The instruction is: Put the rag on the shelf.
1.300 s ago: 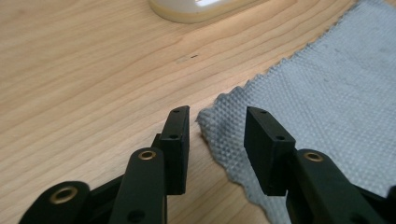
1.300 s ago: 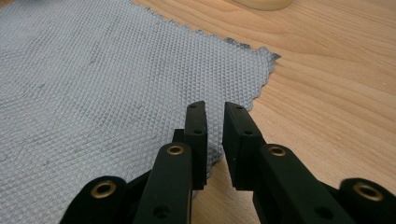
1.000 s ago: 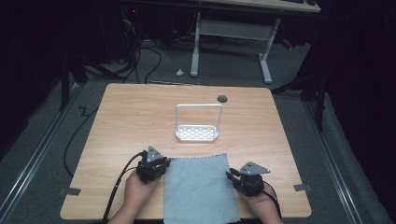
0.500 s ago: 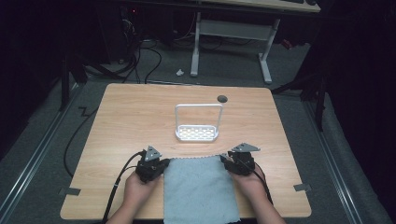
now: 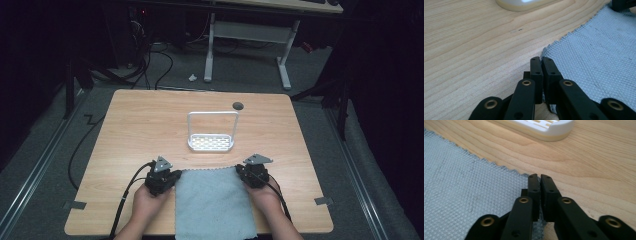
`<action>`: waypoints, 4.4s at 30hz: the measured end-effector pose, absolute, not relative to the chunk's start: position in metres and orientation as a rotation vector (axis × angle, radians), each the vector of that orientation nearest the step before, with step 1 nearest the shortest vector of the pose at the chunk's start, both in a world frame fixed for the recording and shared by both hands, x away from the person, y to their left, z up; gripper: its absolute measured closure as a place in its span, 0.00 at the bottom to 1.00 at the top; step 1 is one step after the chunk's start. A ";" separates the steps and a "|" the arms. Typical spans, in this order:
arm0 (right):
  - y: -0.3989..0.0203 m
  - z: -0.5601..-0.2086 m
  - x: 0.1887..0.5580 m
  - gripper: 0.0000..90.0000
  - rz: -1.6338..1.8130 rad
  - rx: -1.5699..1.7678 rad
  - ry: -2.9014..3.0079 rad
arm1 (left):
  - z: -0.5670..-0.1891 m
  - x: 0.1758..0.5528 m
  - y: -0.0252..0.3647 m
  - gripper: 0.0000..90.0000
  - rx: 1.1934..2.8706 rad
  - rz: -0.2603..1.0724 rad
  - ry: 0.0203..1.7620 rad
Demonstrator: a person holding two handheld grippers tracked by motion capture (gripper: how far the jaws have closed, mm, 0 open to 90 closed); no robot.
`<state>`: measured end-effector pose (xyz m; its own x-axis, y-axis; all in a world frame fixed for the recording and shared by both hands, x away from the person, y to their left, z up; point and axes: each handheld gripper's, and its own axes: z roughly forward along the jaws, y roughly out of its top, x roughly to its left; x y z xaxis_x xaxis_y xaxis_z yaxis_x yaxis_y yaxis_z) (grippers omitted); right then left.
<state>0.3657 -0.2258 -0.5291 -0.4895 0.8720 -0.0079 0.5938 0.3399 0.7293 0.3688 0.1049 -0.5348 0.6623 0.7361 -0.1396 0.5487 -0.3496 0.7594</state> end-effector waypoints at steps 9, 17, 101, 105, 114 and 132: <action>-0.234 -0.521 0.351 0.99 1.040 1.252 2.160 | -0.530 0.364 0.110 0.97 1.984 0.289 0.968; -0.243 -0.508 0.337 0.99 1.120 1.219 2.085 | -0.521 0.353 0.108 0.98 1.940 0.320 0.948; -0.248 -0.353 0.356 1.00 1.399 0.998 1.680 | -0.362 0.387 0.109 0.99 1.599 0.608 0.770; -0.247 -0.344 0.362 1.00 1.409 1.002 1.667 | -0.355 0.395 0.107 0.99 1.606 0.646 0.762; -0.244 -0.330 0.387 1.00 1.410 1.013 1.660 | -0.338 0.421 0.105 0.99 1.629 0.709 0.763; -0.240 -0.333 0.455 1.00 1.365 1.071 1.677 | -0.341 0.486 0.099 0.99 1.628 0.674 0.896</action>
